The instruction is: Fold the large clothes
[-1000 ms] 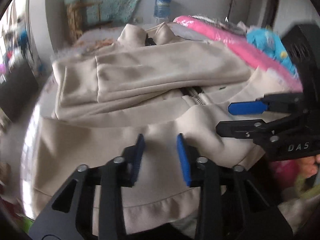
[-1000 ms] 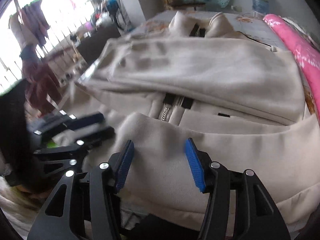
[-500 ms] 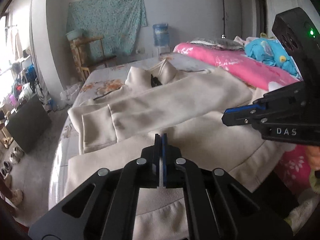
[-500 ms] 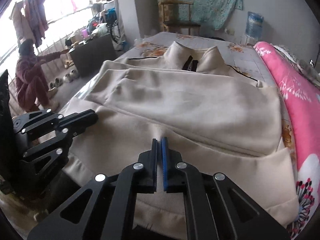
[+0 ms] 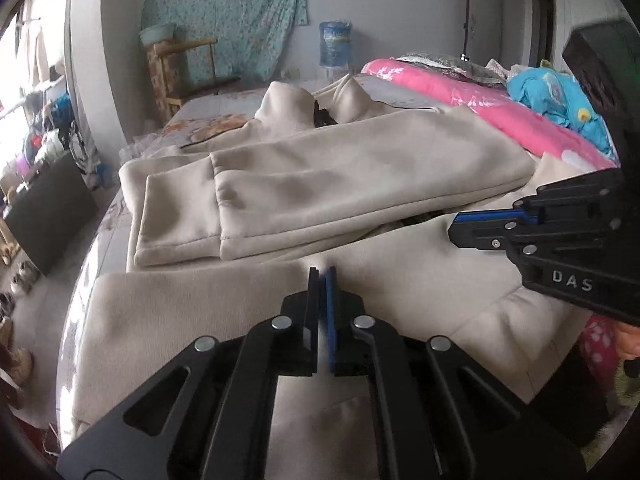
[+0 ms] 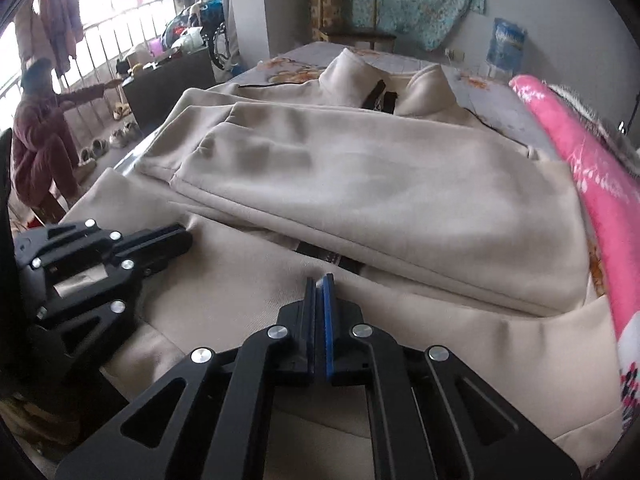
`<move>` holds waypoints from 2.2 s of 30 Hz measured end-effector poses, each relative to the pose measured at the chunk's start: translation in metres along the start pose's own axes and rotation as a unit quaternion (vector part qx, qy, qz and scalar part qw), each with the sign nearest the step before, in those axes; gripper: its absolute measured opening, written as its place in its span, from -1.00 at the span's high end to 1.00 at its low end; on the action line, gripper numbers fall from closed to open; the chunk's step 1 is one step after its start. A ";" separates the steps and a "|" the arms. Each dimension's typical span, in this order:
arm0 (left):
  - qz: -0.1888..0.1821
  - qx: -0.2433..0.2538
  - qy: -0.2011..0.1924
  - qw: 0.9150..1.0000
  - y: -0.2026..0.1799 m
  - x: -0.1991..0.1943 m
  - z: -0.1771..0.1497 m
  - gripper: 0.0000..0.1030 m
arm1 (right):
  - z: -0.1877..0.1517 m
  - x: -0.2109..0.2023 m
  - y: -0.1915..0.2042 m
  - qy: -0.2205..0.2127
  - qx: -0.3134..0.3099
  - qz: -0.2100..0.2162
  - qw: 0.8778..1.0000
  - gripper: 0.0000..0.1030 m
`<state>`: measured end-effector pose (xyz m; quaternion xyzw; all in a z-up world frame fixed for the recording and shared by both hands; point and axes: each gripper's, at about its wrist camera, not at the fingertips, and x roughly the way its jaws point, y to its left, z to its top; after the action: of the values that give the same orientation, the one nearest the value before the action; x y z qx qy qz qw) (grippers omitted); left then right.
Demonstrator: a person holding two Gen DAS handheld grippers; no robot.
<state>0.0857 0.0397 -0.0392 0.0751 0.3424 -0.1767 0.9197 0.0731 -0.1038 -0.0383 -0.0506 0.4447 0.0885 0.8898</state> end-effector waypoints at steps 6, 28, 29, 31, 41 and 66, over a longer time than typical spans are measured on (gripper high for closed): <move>0.093 -0.022 0.016 0.995 0.049 -0.015 -0.015 0.87 | 0.000 0.000 -0.005 -0.001 0.008 0.016 1.000 0.93; -0.122 -0.092 0.050 0.987 -0.005 0.025 0.009 0.96 | -0.028 -0.059 -0.097 -0.030 0.133 -0.050 0.989 0.24; -0.121 -0.089 0.049 0.987 -0.007 0.023 0.008 0.96 | -0.033 -0.065 -0.113 -0.025 0.137 -0.087 0.986 0.23; -0.116 -0.082 0.047 0.989 -0.012 0.025 0.009 0.96 | -0.039 -0.064 -0.135 -0.008 0.153 -0.112 0.982 0.22; -0.098 -0.066 0.040 0.992 -0.018 0.020 0.009 0.96 | -0.039 -0.041 -0.136 0.008 0.081 -0.181 0.980 0.92; -0.093 -0.051 0.035 0.994 -0.020 0.019 0.011 0.96 | -0.017 -0.077 -0.145 -0.065 0.084 -0.186 0.977 0.89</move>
<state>0.0982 0.0130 -0.0441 0.0017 0.3885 -0.2411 0.8893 0.0438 -0.2573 0.0146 -0.0513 0.3743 -0.1128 0.9190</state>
